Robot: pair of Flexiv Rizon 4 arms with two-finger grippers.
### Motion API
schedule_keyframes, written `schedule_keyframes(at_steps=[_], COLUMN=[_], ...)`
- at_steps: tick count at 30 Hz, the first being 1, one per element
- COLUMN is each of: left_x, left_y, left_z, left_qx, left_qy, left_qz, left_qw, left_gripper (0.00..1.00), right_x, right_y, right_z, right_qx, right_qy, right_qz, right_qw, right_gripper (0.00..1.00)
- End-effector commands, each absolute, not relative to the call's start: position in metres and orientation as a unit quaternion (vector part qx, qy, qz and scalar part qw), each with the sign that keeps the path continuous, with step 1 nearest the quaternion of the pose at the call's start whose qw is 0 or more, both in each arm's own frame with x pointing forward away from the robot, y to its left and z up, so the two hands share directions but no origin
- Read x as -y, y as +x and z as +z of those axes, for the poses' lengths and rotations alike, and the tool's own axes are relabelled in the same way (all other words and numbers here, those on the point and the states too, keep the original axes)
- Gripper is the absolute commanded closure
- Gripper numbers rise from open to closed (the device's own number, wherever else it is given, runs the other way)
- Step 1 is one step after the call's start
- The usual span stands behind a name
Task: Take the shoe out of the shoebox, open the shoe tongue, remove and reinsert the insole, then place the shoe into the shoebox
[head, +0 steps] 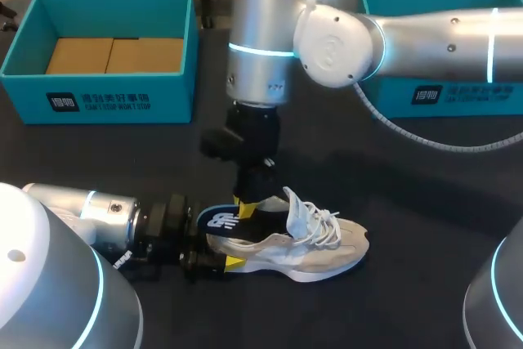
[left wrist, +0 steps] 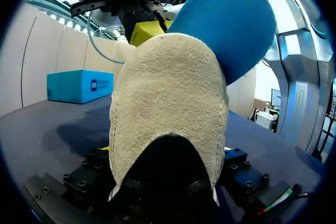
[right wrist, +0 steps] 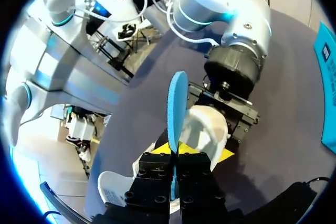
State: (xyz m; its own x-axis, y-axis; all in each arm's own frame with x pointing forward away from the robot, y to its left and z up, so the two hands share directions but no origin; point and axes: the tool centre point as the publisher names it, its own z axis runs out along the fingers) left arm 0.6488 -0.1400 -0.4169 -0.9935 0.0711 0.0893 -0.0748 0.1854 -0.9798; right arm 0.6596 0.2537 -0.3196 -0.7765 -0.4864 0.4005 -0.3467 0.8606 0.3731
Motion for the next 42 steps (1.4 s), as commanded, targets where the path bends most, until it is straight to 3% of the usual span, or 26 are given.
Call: schedule_keyframes(at_steps=[1, 5, 10, 14, 25, 30, 34, 35, 37, 42], left_x=[0.141, 0.141, 0.141, 0.141, 0.141, 0.141, 0.141, 0.141, 0.141, 0.141], left_y=[0.648, 0.648, 0.648, 0.648, 0.648, 0.648, 0.648, 0.648, 0.648, 0.648], left_z=[-0.417, -0.417, -0.417, -0.417, -0.417, -0.417, -0.417, -0.417, -0.417, -0.417], left_qx=[0.768, 0.768, 0.768, 0.768, 0.768, 0.768, 0.768, 0.768, 0.768, 0.768], left_qy=[0.002, 0.002, 0.002, 0.002, 0.002, 0.002, 0.002, 0.002, 0.002, 0.002], left_qz=[0.638, 0.638, 0.638, 0.638, 0.638, 0.638, 0.638, 0.638, 0.638, 0.638], left_qw=[0.056, 0.056, 0.056, 0.056, 0.056, 0.056, 0.056, 0.056, 0.056, 0.056], left_gripper=[1.00, 1.00, 1.00, 1.00, 1.00, 1.00, 1.00, 1.00, 1.00, 1.00], right_x=[-0.254, -0.255, -0.257, -0.254, -0.228, -0.218, -0.216, -0.216, -0.217, -0.220], right_y=[0.661, 0.661, 0.663, 0.664, 0.675, 0.682, 0.687, 0.688, 0.688, 0.687], right_z=[-0.321, -0.322, -0.321, -0.316, -0.294, -0.298, -0.304, -0.304, -0.303, -0.299], right_qx=[0.927, 0.917, 0.909, 0.916, 0.943, 0.934, 0.924, 0.923, 0.922, 0.923], right_qy=[0.231, 0.246, 0.258, 0.246, 0.181, 0.142, 0.105, 0.100, 0.084, 0.060], right_qz=[-0.145, -0.157, -0.162, -0.152, -0.132, -0.174, -0.199, -0.202, -0.201, -0.201], right_qw=[0.257, 0.271, 0.283, 0.279, 0.247, 0.278, 0.309, 0.313, 0.321, 0.324], right_gripper=[1.00, 0.98, 0.65, 0.55, 0.57, 0.58, 0.46, 0.55, 0.64, 0.62])
